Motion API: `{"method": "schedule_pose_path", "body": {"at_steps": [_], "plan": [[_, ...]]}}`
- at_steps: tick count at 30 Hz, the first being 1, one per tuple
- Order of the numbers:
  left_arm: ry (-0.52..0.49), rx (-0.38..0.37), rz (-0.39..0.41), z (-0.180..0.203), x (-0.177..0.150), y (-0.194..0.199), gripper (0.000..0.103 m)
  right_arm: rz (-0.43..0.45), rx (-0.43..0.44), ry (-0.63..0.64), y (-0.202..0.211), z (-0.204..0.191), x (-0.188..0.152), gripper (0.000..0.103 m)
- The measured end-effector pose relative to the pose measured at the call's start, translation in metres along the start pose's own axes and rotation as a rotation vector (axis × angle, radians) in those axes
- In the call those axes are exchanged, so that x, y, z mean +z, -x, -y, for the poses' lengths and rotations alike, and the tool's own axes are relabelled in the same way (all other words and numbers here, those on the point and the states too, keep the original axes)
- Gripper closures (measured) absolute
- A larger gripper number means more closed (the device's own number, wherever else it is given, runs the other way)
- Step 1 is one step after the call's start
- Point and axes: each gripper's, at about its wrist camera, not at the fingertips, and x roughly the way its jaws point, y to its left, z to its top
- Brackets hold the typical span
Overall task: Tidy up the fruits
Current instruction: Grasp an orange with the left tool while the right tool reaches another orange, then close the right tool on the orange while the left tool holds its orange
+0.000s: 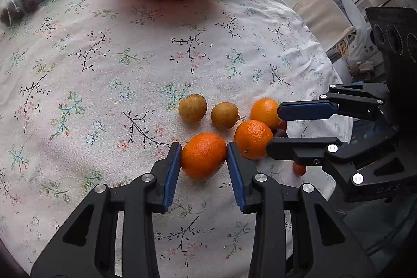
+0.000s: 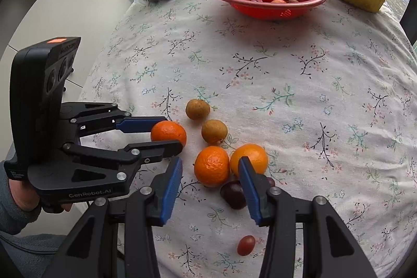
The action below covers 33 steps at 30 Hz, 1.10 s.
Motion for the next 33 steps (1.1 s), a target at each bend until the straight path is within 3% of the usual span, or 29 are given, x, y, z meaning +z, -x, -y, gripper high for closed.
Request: {"method": "schedule_pose_path", "body": {"at_steps": [5,11,19,22,26,33], "plan": [[0.042,0.000,0.003,-0.006,-0.015,0.008,0.070,-0.038,0.018,0.003,-0.010,-0.005,0.002,0.057],[0.063,-0.002,0.008,-0.007,-0.027,0.011,0.070,-0.086,-0.032,0.039,-0.017,-0.015,0.010,0.059],[0.085,0.001,0.027,-0.015,-0.032,0.018,0.070,-0.217,-0.083,0.004,-0.027,-0.014,0.005,0.064],[0.092,0.000,0.033,-0.016,-0.034,0.021,0.070,-0.207,-0.079,-0.008,-0.029,-0.017,0.007,0.064],[0.097,-0.001,0.033,-0.017,-0.037,0.021,0.070,-0.173,-0.121,0.012,-0.035,-0.022,0.015,0.056],[0.098,-0.004,0.039,-0.017,-0.038,0.023,0.070,-0.230,-0.152,-0.002,-0.057,-0.017,0.020,0.058]]}}
